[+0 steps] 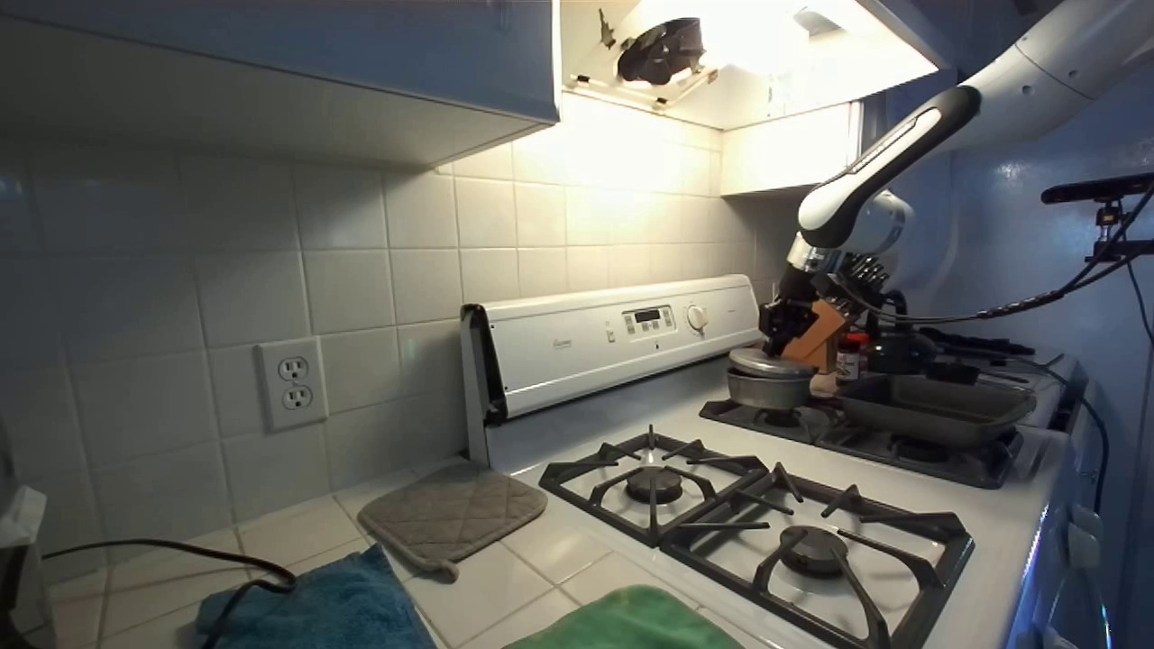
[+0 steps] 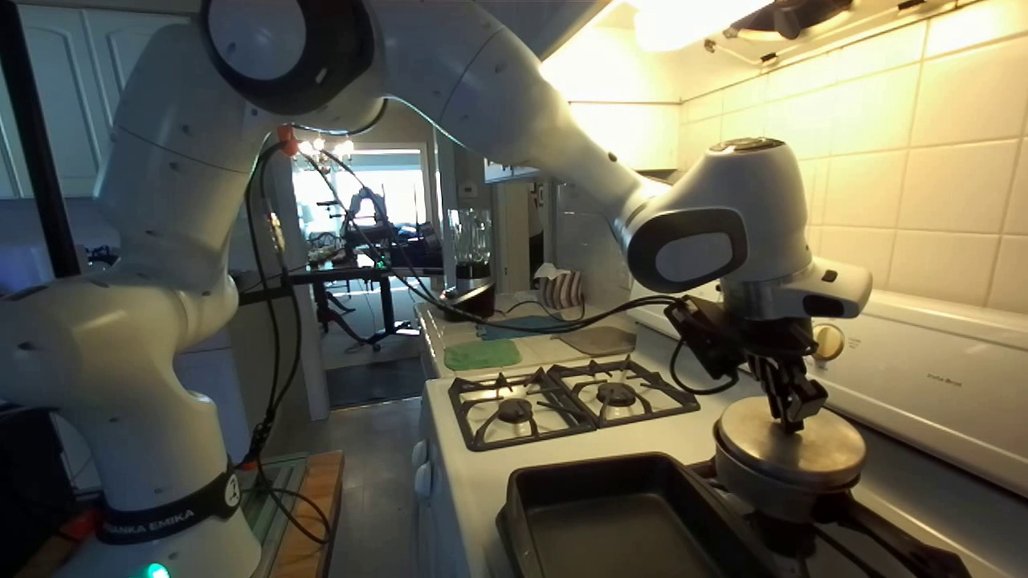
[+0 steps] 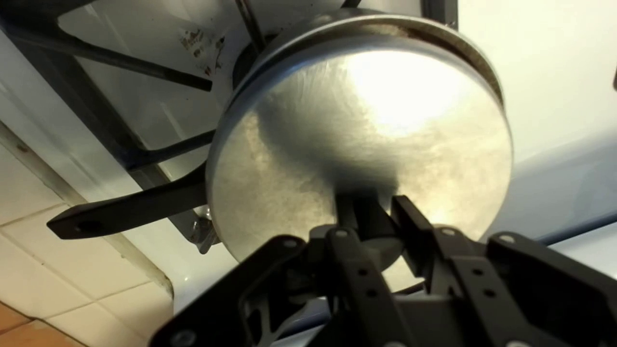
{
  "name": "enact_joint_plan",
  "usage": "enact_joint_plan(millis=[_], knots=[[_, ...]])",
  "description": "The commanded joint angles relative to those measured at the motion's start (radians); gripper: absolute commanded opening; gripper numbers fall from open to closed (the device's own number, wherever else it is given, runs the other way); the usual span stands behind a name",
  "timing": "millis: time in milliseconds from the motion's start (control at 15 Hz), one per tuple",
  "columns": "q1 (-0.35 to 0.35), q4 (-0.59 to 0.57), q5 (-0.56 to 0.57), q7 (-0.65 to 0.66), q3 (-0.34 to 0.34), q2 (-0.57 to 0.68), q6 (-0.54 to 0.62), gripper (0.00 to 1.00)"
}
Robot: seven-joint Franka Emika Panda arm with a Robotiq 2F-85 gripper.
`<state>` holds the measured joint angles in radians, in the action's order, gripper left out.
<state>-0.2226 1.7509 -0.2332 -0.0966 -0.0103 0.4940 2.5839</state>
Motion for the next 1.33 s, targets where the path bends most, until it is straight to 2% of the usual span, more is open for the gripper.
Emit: enact_joint_plan(millis=[0,1000,1067,1133,1267], knots=[[-0.016,-0.04,-0.03,-0.037,-0.018,0.019,-0.044,0.06],[0.024,-0.073,0.024,0.011,0.017,0.06,-0.065,0.06],[0.025,-0.076,0.025,0.013,0.018,0.063,-0.068,0.18],[0.027,-0.078,0.026,0.015,0.019,0.066,-0.067,0.51],[0.029,-0.083,0.024,0.013,0.017,0.068,-0.071,0.58]])
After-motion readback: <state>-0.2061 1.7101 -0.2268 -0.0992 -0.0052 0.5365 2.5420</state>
